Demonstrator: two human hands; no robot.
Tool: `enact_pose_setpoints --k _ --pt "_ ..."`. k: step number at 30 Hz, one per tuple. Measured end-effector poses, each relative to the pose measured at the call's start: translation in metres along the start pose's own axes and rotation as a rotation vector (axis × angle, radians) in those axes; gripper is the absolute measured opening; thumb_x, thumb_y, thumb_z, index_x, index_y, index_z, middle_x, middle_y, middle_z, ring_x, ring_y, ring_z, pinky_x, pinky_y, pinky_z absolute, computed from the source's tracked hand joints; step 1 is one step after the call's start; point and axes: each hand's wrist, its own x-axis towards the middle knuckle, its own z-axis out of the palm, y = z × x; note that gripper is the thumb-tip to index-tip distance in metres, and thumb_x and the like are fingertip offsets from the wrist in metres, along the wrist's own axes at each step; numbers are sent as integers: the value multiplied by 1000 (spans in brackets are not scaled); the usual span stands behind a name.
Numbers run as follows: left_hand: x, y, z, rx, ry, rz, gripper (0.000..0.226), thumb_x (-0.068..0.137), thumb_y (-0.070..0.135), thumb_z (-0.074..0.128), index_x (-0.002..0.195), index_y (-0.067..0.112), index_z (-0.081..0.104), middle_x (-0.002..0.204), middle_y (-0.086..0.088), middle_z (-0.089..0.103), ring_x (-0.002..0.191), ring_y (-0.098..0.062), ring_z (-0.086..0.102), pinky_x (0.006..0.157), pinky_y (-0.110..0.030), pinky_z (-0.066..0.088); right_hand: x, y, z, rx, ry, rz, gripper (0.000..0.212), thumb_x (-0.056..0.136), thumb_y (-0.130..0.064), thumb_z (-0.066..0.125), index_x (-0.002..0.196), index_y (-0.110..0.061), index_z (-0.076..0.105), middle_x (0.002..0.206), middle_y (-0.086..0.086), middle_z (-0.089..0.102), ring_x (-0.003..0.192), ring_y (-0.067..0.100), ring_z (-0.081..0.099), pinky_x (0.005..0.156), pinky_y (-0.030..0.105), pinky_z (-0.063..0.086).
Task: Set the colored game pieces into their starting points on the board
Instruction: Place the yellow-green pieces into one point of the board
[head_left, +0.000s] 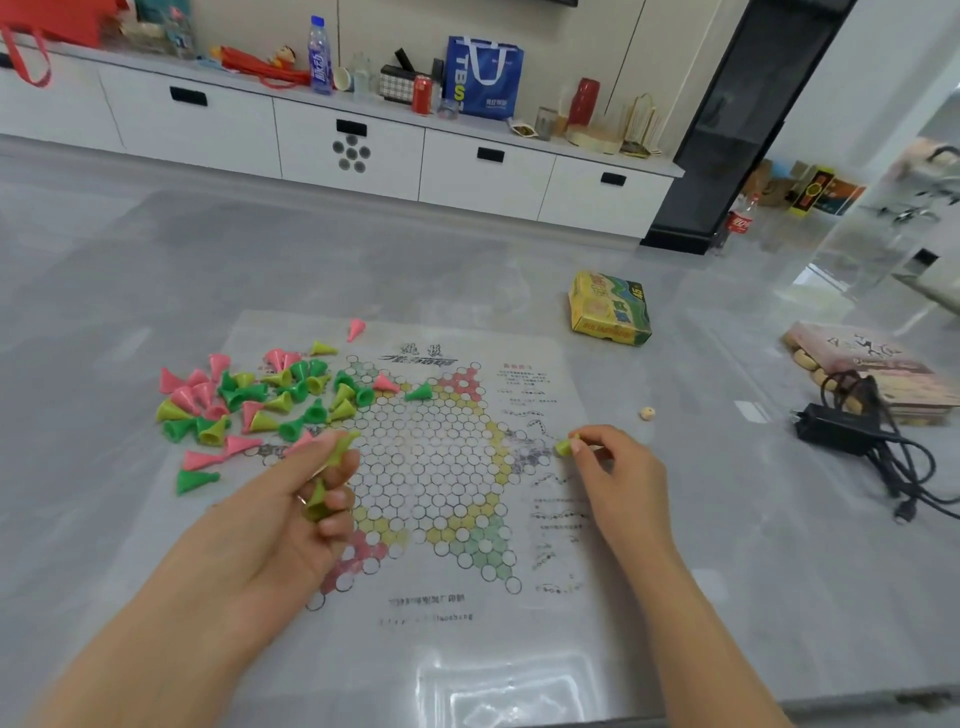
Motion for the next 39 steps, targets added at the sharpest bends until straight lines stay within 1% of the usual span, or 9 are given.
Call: enact_pose_setpoints --k 4,9,14,22,29,32,36,37,39 --pt "1 -6 7 18 -11 -21 1 85 18 54 86 18 55 60 4 60 36 -4 35 30 -10 24 1 5 4 -52 -2 -29 13 88 -22 58 96 -23 68 96 -9 68 92 17 57 71 30 47" --pt "-1 -12 16 26 -25 -43 7 86 18 53 79 16 55 57 3 59 33 -4 35 30 -9 23 1 5 6 -80 19 -42 14 88 -24 58 98 -24 68 96 -11 66 94 17 56 71 31 48" --pt "1 -17 20 47 -40 -40 3 84 16 55 82 15 57 56 4 60 34 -3 35 29 -10 25 2 6 7 -51 26 -18 14 87 -25 60 98 -24 69 98 -10 67 95 18 56 73 32 48" --pt "-3 -18 22 66 -46 -33 3 84 14 56 83 14 58 69 1 61 34 -3 35 30 -11 26 2 7 6 -35 24 -10 13 86 -25 61 95 -25 70 95 -12 67 95 19 56 74 32 48" --pt "-1 -14 17 75 -49 -37 1 83 15 57 84 15 57 67 2 63 36 -4 35 30 -12 26 3 6 7 -43 39 -17 13 85 -24 62 94 -23 71 97 -9 69 96 21 57 75 36 50" --pt "-2 -14 18 80 -44 -25 2 84 15 57 81 14 57 63 2 68 34 -3 35 30 -10 27 3 7 5 -73 3 -24 18 86 -26 61 102 -21 69 103 -7 68 100 22 56 77 33 48" --pt "-5 -13 17 89 -52 4 7 81 18 58 83 12 57 70 0 73 34 -3 35 30 -10 28 2 -14 -5 -189 -30 -74 33 89 -23 56 122 -18 57 120 -2 60 113 20 46 82 23 34" --pt "-6 -13 17 105 -61 13 7 81 19 58 84 12 58 73 -1 74 34 -3 35 31 -10 28 1 -29 -8 -166 -12 -116 32 90 -22 54 122 -19 57 118 -4 60 111 17 46 81 21 33" --pt "-6 -14 17 158 -81 37 9 81 20 58 85 12 60 78 -1 75 35 -3 35 32 -11 29 -8 -64 -13 5 -51 -216 25 90 -22 54 114 -24 62 105 -10 61 93 5 51 77 17 40"
